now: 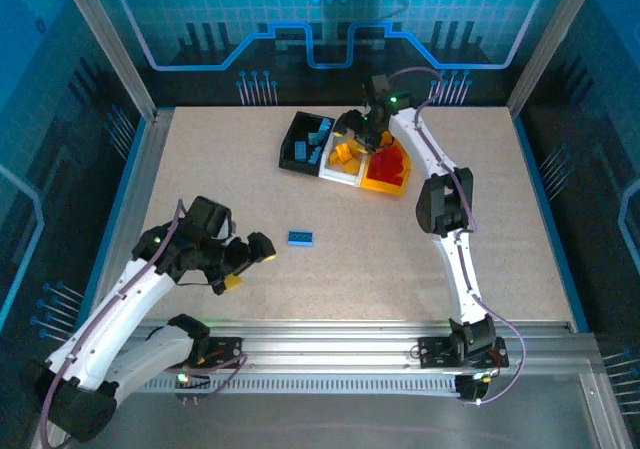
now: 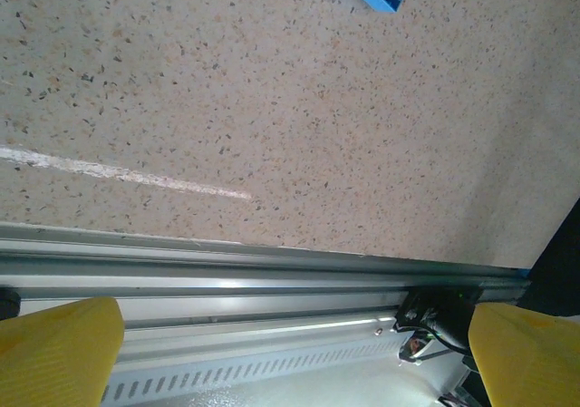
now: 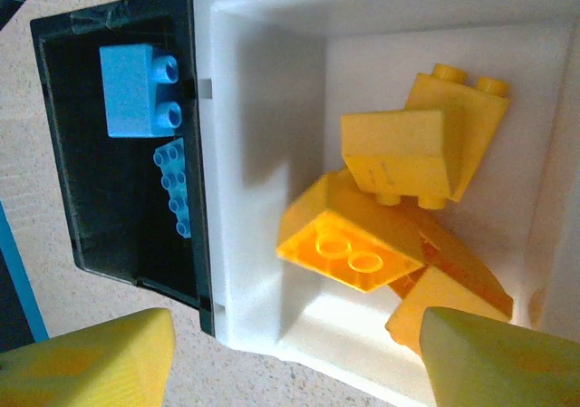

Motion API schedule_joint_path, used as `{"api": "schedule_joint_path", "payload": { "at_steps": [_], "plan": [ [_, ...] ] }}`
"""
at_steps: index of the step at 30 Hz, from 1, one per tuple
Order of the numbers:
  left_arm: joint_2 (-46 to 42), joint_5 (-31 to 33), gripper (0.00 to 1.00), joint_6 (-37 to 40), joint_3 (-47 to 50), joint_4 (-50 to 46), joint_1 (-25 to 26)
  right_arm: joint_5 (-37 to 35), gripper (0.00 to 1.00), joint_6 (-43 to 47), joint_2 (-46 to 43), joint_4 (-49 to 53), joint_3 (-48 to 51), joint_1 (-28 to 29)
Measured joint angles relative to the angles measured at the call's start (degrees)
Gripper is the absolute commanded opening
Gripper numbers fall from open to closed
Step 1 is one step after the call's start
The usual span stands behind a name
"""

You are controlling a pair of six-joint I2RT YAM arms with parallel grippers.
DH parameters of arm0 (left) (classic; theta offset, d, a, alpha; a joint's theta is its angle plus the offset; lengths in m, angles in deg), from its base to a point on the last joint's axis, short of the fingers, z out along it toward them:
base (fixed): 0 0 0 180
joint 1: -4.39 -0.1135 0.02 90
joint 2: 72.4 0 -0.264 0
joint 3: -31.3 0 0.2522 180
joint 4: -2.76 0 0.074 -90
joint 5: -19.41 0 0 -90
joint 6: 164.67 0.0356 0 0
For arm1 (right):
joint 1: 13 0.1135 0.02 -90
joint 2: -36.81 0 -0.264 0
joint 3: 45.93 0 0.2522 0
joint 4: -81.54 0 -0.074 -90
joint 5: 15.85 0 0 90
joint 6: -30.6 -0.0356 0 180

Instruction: Sort the legos into containers by color

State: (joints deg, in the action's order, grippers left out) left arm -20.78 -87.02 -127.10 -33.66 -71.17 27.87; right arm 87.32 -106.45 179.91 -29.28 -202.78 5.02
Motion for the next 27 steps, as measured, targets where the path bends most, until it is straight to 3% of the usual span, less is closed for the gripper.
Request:
{"api": "schedule_joint_path", "payload": {
  "at_steps": [5,11,19,27],
  "plan": [
    [4.83,1.97,0.99,1.09,-2.51,-0.44,2.71,0.48,0.75,3.26,-9.46,-1.25,13.22,-0.11],
    [13.99,4.66,0.99,5.03,-7.56,-0.44,4.55,1.84,0.76,8.02,-29.18,-5.62,38.10,-0.11],
    [32.79,7.08,0.99,13.73,-17.81,0.68,5.84,3.93,0.77,11.80,-46.84,-9.31,66.79,-0.09],
    [50.99,9.29,0.99,22.25,-29.31,3.21,6.34,3.76,0.78,12.24,-56.37,-8.33,77.46,-0.02]
  ]
}}
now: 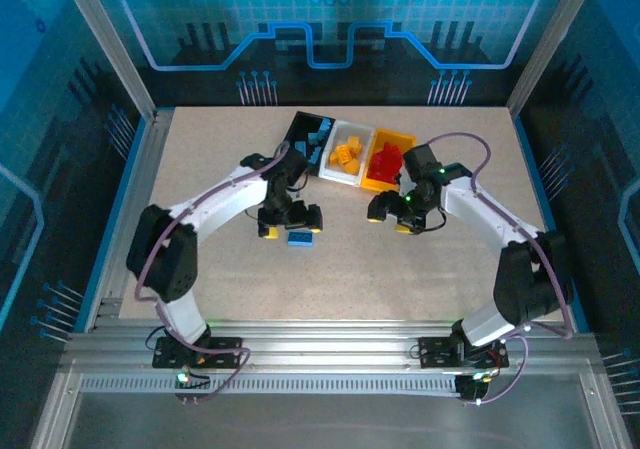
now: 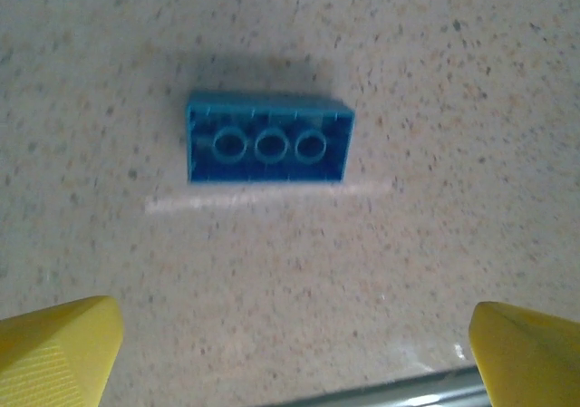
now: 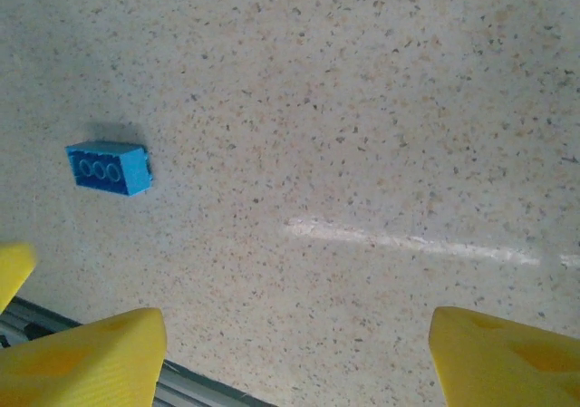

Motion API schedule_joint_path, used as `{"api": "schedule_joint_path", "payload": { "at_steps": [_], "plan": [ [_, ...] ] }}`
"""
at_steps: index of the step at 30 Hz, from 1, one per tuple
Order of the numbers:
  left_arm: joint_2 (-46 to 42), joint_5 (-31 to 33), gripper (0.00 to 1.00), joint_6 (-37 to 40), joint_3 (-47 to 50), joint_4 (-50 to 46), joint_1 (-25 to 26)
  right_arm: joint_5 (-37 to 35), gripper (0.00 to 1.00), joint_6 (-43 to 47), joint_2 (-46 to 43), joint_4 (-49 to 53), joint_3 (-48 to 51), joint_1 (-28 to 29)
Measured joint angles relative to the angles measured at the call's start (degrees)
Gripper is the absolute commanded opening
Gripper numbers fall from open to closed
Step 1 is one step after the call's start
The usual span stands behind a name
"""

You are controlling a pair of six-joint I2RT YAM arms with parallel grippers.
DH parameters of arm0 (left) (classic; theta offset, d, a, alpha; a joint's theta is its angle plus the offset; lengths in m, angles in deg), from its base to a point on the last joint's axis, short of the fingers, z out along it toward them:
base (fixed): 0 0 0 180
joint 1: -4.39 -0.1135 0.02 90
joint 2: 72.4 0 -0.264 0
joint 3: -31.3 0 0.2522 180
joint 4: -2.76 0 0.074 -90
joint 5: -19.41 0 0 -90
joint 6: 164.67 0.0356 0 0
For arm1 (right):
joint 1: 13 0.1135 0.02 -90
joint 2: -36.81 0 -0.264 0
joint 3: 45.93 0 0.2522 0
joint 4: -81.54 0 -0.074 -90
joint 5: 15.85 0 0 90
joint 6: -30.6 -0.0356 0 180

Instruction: Sort the legos into containers by color

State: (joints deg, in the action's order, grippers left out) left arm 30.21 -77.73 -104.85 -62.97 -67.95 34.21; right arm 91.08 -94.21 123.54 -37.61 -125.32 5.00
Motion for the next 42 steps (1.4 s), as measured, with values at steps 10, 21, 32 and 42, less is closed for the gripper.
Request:
{"api": "schedule_joint_path", "payload": {
  "at_steps": [10,21,32,42],
  "plan": [
    [7.45,4.15,0.98,5.81,-1.53,1.09,0.31,-0.92,0.78,-0.17,-4.17,1.44,1.53,0.63],
    [11.13,6.58,0.89,6.03,-1.60,3.56,1.11,-2.80,0.77,-3.32,-8.07,2.16,5.53,2.62],
    [16.72,9.11,0.76,3.32,-5.42,2.71,2.51,-4.15,0.77,-6.14,-13.09,2.64,9.57,3.76],
    [18.27,9.29,0.60,3.10,-8.15,0.39,2.67,-4.70,0.77,-6.34,-14.12,2.93,10.40,3.76]
  ]
}}
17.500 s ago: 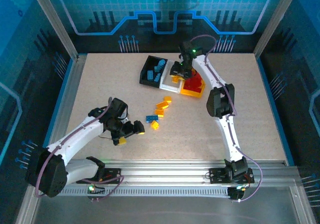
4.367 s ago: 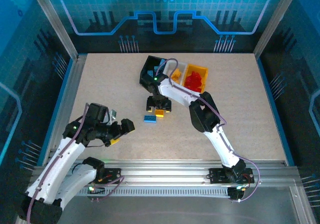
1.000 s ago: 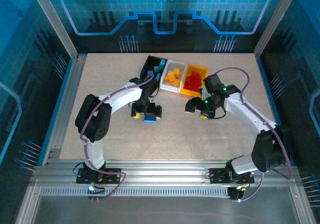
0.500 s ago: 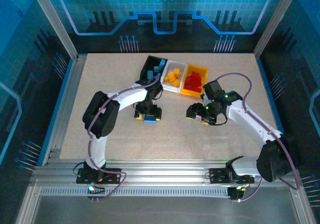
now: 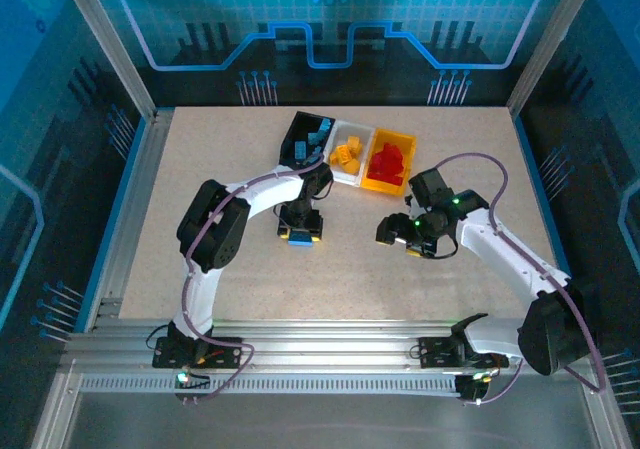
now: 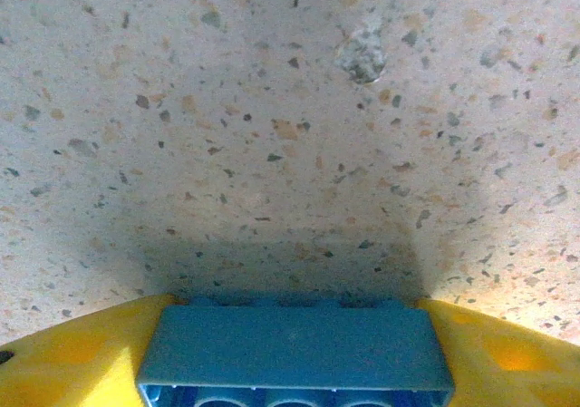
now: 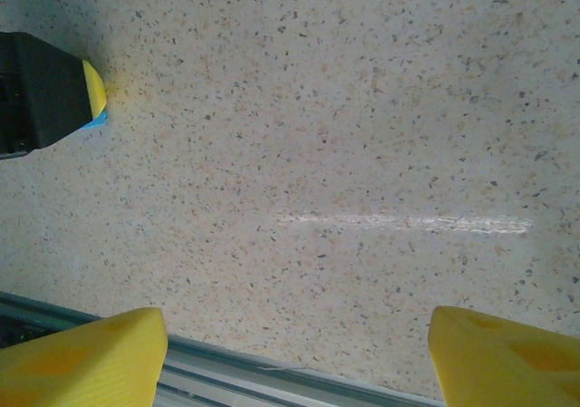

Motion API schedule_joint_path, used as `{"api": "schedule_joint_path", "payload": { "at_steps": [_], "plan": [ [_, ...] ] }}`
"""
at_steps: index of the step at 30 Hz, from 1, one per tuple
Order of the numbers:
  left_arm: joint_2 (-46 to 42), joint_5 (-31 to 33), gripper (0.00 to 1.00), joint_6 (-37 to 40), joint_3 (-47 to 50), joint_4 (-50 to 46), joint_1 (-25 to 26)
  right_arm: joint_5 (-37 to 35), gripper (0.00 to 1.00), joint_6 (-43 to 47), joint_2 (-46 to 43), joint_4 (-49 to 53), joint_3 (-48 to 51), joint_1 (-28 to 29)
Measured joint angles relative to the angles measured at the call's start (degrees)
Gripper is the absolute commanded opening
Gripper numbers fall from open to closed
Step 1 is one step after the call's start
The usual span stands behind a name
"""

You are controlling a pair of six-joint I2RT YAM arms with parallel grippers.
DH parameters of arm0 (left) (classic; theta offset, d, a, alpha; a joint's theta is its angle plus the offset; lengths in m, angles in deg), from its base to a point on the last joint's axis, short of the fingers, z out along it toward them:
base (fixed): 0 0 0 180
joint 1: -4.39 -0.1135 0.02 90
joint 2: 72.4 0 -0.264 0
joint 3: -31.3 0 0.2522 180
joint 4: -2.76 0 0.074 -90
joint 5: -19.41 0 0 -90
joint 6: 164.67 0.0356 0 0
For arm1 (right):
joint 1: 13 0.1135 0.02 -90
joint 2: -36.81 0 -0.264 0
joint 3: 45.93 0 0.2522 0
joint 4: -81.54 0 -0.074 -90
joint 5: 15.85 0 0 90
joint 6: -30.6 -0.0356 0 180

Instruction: Sort the legos into containers by color

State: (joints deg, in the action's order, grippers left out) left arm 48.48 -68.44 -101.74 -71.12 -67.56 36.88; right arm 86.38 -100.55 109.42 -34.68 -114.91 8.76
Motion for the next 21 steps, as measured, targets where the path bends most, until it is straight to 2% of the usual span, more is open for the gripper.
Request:
{"api": "schedule_joint_path", "payload": {
  "at_steps": [4,7,12,16,21],
  "plan": [
    [-0.02,-1.36,0.61,-0.63,-0.87,-0.35,-0.09,0.00,0.77,-0.02,0.02,-0.33,0.26,0.00],
    [-0.79,-5.01,0.62,-2.34,-1.86,-0.37,-1.03,0.00,0.77,-0.28,0.13,-1.03,0.28,0.00],
    [-3.76,-14.08,0.62,-6.69,-8.07,-0.04,-7.13,0.00,0.77,-1.11,0.33,-2.03,0.66,0.00],
    [-2.29,-18.97,0.62,-9.09,-23.04,-0.92,-13.79,0.00,0.77,-1.97,0.24,-2.32,1.51,0.07],
    [7.80,-21.79,0.63,-10.73,-51.30,-1.55,-19.30,-0.42,0.77,-4.00,-1.03,-2.01,2.93,0.85]
  ]
}}
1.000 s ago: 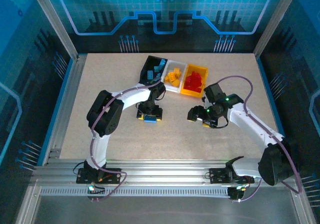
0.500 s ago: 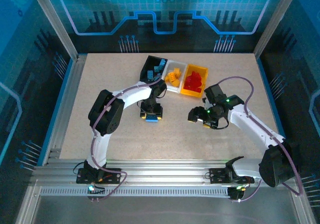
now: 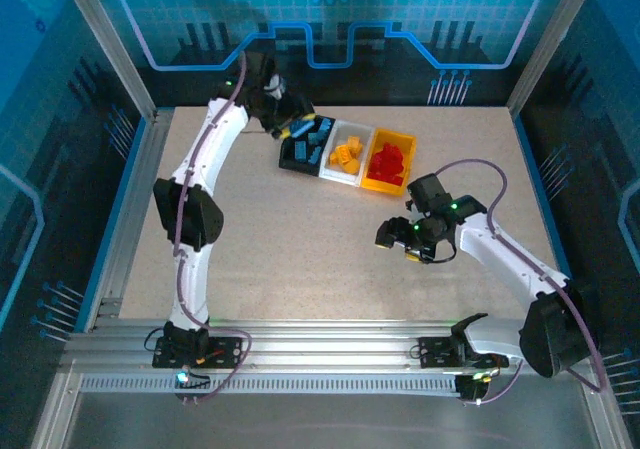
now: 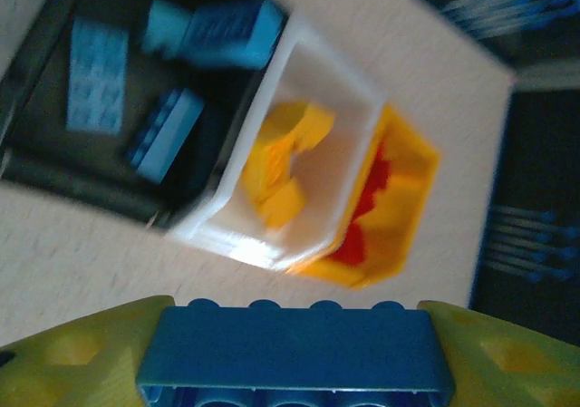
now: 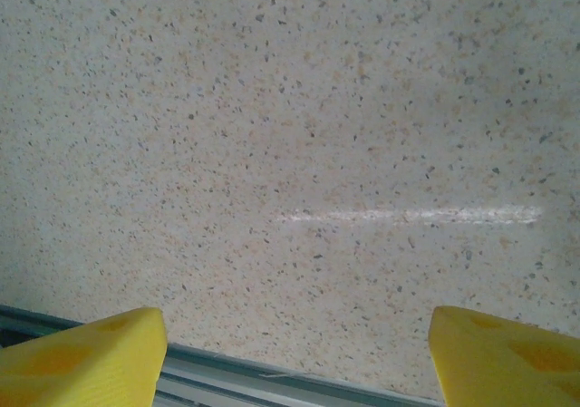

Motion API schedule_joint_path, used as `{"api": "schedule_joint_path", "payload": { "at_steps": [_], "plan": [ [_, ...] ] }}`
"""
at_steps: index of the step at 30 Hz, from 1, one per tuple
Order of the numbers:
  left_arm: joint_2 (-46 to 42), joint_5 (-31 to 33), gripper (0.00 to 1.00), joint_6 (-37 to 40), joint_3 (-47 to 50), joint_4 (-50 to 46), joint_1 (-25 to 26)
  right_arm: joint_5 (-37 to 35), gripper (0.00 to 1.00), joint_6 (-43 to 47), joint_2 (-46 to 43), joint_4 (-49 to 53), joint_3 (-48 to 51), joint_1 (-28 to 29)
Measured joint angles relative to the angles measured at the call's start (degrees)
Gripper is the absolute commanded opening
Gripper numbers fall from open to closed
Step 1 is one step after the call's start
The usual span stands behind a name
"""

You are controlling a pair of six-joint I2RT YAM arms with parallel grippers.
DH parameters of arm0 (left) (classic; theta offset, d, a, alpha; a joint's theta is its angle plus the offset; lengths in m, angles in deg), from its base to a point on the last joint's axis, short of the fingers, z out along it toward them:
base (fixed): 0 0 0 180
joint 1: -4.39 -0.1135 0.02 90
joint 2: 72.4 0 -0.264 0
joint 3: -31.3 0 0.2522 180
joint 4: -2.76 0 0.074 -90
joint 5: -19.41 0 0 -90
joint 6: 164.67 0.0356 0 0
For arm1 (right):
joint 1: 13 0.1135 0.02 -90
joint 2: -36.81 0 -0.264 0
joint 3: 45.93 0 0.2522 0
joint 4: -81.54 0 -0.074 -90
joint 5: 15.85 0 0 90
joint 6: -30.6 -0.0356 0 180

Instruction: Sort the legos into containers by color

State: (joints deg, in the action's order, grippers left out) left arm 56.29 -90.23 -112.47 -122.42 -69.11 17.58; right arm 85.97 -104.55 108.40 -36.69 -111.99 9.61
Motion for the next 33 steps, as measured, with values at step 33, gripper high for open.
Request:
{"api": "schedule_joint_path", "payload": {
  "at_steps": [33],
  "plan": [
    [16.35,-9.66,0.86,-19.10,-0.76,19.96,-3.26,-10.38,0.81,-18.10,-15.78,8.98,4.59,11.50]
  ]
}}
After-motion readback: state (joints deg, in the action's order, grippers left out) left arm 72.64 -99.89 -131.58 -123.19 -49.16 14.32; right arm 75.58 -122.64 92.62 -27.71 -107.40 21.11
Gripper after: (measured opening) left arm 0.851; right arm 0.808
